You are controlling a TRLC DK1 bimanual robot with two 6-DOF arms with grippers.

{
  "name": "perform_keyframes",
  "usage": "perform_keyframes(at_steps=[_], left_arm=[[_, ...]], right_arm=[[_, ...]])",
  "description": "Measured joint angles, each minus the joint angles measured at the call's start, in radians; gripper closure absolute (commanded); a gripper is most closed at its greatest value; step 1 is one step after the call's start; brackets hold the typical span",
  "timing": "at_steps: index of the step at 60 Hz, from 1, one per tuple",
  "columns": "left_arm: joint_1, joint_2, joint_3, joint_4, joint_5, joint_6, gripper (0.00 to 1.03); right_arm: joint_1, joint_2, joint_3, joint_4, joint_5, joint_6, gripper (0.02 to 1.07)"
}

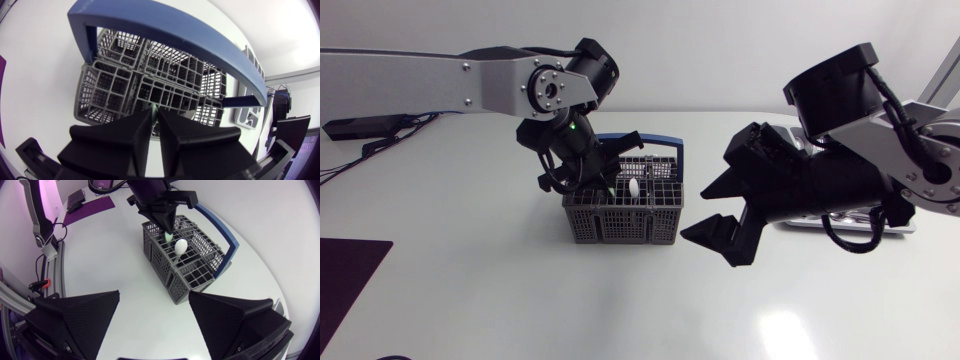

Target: Unload the cutlery basket into the drawer organizer.

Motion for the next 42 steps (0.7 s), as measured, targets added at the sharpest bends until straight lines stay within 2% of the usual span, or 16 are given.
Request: perform_keyframes(at_steps=[42], left_arm=[[0.002, -0.036, -0.001, 0.014, 0.022, 0.016, 0.99]], right_arm=[[0.013, 0.0, -0.006, 0.0, 0.002, 0.0, 0.07]])
